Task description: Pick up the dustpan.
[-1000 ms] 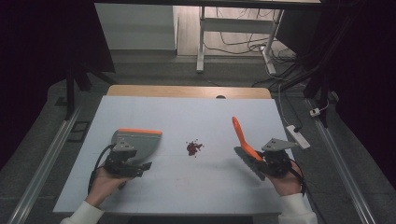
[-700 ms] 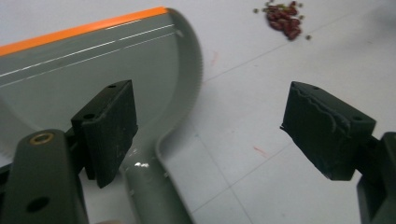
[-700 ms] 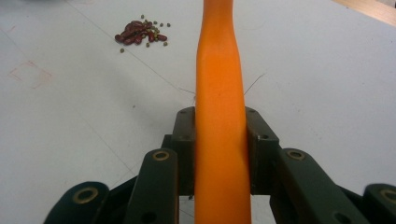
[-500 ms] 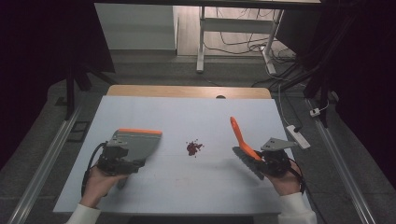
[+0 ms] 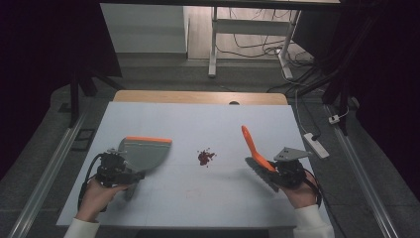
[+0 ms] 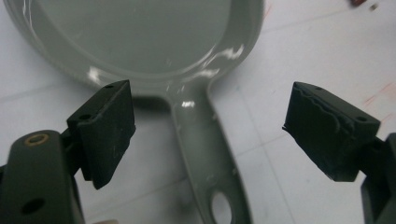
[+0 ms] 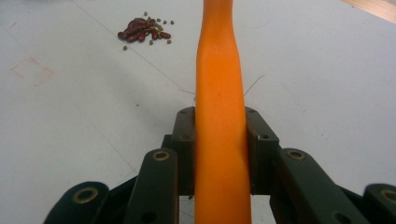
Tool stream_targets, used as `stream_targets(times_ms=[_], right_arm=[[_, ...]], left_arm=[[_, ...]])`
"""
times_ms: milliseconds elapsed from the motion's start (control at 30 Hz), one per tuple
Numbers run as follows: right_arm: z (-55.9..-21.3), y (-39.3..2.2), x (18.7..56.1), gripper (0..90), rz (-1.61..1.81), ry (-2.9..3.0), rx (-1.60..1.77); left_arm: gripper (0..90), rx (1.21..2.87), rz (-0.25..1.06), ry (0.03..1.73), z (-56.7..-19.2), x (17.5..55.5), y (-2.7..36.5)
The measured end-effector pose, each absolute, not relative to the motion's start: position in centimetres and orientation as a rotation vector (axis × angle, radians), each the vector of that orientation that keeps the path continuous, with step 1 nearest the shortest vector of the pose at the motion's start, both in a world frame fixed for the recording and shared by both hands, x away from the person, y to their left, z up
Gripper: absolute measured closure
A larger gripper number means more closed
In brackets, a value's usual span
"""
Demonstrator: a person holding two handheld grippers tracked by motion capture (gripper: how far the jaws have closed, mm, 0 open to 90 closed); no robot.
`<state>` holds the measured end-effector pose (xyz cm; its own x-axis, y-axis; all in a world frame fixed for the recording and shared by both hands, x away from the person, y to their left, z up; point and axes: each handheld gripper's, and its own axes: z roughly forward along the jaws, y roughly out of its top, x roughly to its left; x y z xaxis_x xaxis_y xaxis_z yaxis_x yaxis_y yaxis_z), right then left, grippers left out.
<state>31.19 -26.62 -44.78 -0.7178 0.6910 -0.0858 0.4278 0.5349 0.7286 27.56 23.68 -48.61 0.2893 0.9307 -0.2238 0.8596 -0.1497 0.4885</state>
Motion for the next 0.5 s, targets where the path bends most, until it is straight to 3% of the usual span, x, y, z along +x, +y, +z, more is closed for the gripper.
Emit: stream_targets(times_ms=[500], right_arm=[[-44.7, -26.8, 31.2, 69.9, 0.998, 2.403, 0.93]], left_arm=[[20.0, 2.045, 0.083, 1.687, -51.0, 28.8, 23.4]])
